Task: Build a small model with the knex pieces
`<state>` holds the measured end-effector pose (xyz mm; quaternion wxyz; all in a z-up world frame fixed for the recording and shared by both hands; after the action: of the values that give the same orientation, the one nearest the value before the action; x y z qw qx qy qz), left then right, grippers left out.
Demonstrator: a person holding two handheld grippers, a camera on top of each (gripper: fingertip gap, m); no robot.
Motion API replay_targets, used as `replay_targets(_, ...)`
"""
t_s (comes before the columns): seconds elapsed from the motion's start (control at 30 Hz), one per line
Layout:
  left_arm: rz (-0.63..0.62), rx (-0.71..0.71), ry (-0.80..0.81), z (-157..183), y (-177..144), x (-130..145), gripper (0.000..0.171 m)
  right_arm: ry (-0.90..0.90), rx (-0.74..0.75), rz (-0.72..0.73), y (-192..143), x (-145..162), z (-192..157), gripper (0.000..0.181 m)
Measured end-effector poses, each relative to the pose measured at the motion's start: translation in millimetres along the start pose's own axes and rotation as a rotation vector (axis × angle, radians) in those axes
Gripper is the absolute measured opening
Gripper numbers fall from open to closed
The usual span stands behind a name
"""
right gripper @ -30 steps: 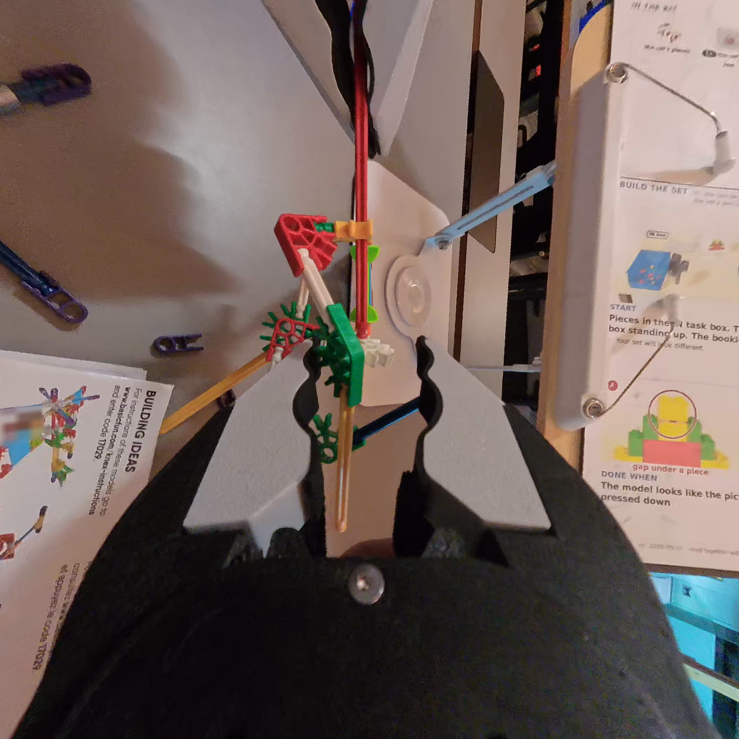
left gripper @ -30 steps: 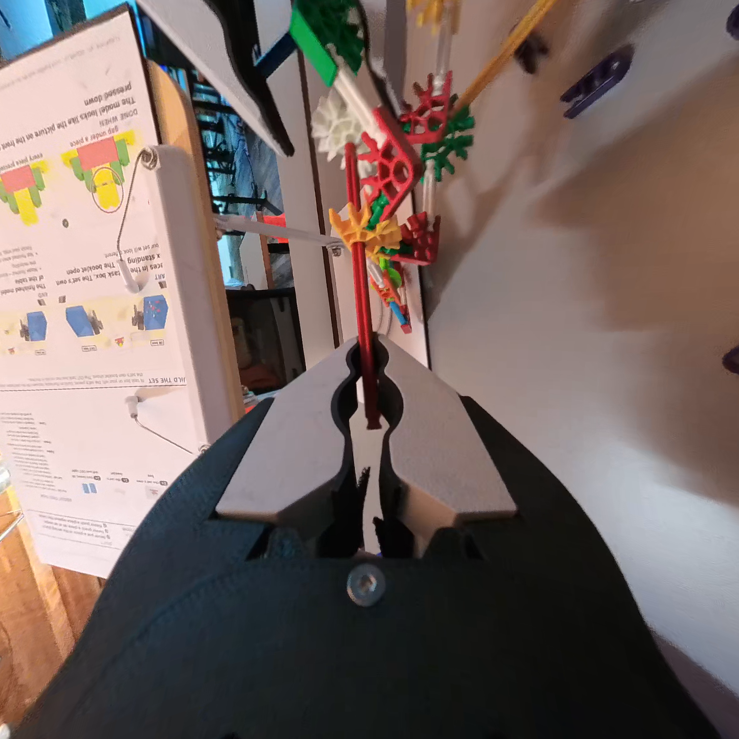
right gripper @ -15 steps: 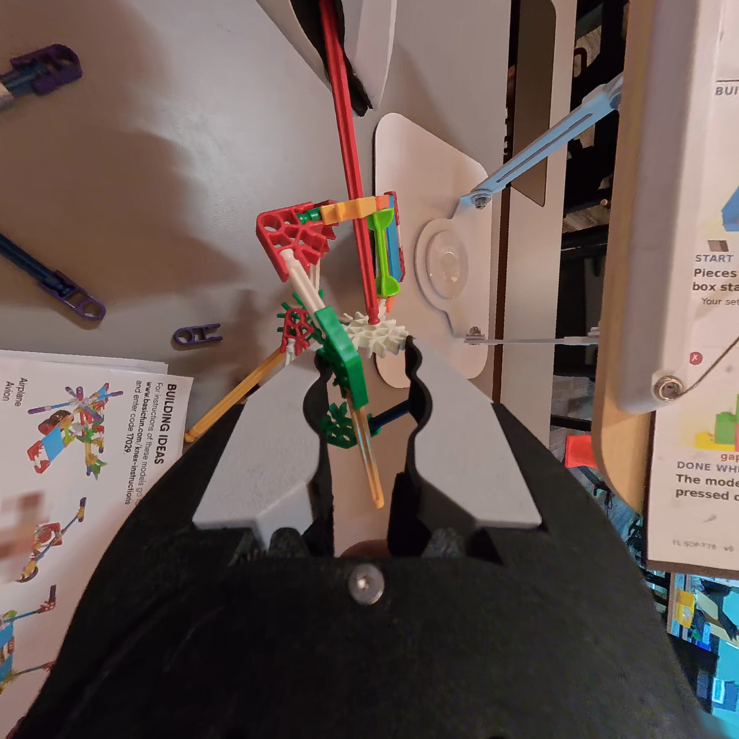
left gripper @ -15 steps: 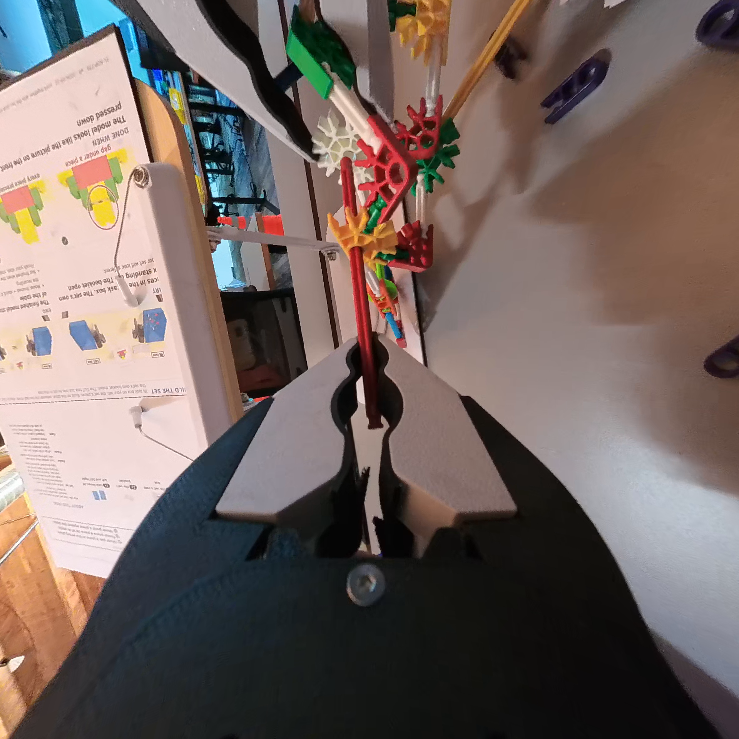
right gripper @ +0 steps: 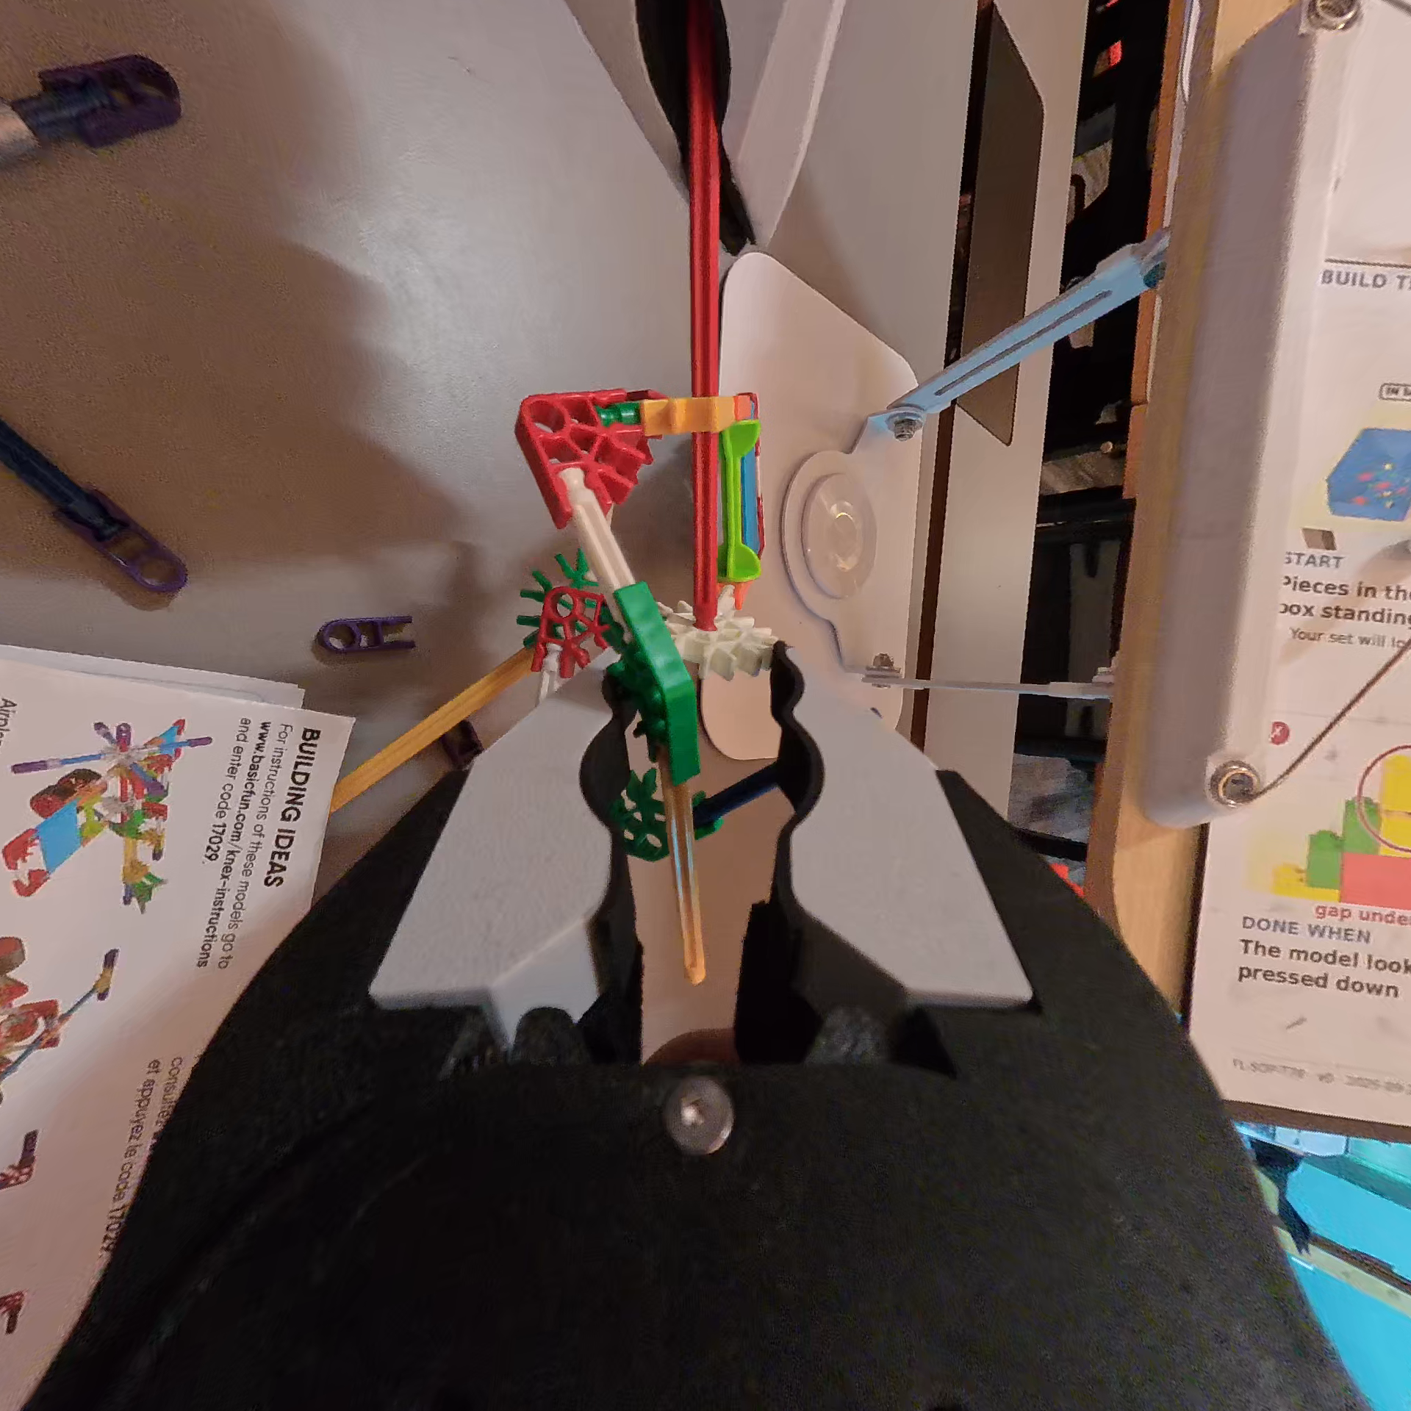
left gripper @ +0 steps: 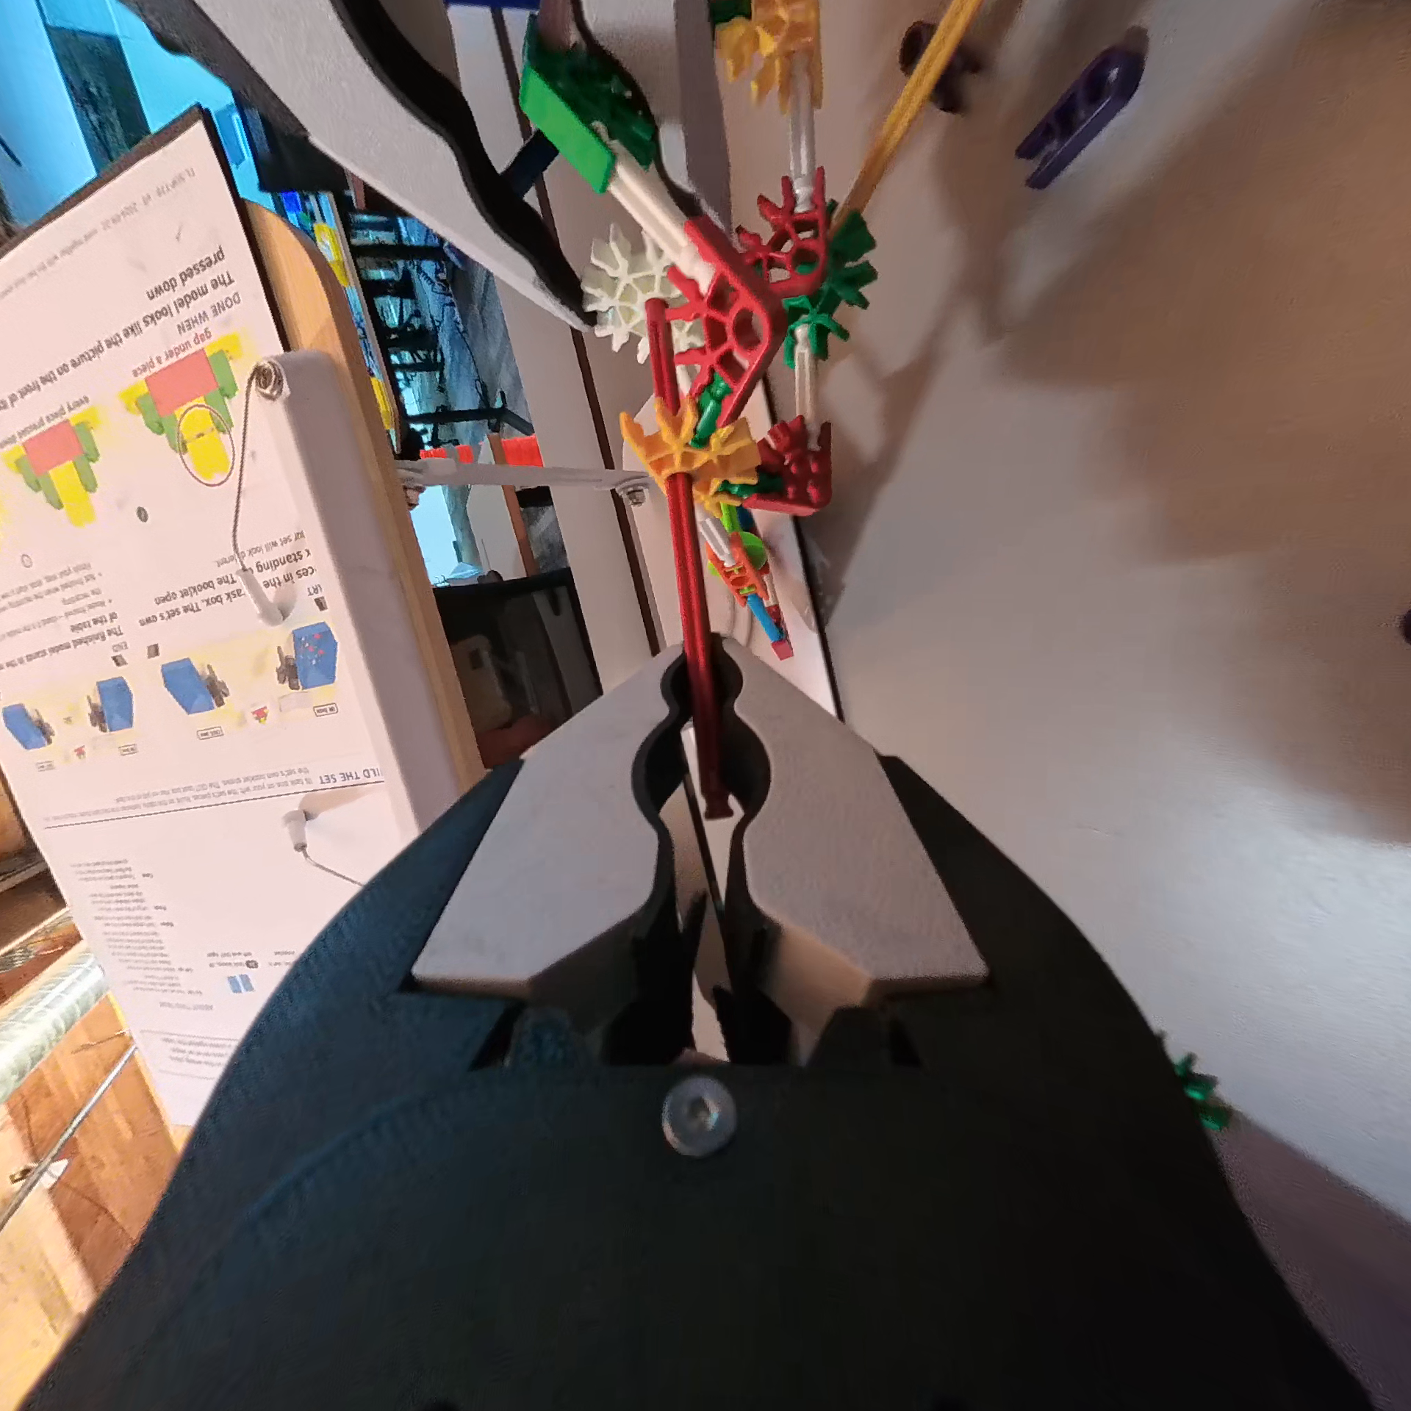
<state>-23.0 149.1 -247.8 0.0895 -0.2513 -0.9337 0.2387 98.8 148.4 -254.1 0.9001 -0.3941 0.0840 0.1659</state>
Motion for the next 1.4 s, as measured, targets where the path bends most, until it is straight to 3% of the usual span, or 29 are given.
replay_targets(0.4,0.034,0.030,0.066,-10.1,8.5,-1.4,0.000,-0.054,0.038,-0.005,-1.4,1.0,1.7,0.033)
replay_targets(0.53,0.023,-0.008,0.130,-16.2,6.7,-12.9,0.000,-0.052,0.040,0.035,-5.6,-6.2,1.4,0.032)
replay_targets(0.77,0.016,0.021,0.039,-14.9,17.6,-14.8,0.000,-0.048,0.069,0.037,-7.2,-8.0,5.2,0.033)
replay_targets(0.97,0.051,0.095,-0.206,-19.8,17.3,-8.2,0.000,-0.007,0.114,0.082,-17.2,-12.1,16.9,0.040)
replay_targets(1.03,0.073,0.149,-0.314,-21.3,16.3,-7.6,0.000,0.018,0.142,0.102,-24.7,-13.1,24.4,0.052)
replay_targets(1.27,0.132,0.263,-0.578,-29.2,14.0,-3.4,0.000,0.170,0.241,0.220,-59.8,-8.4,59.2,0.052)
replay_targets(1.4,0.140,0.297,-0.671,-28.3,13.7,1.8,0.000,0.295,0.150,0.254,-69.7,10.2,68.4,0.053)
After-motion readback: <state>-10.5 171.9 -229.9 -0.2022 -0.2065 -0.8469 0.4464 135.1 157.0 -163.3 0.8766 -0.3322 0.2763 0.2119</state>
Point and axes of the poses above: each gripper's, where its closed fingertips meet, y out along the fingers, x out of its underside, z = x × y across the jaws, the point moved 4 cm from there along -y, back along the fingers, and after that the axes turned 5 degrees about -z, right-handed, at the moved point
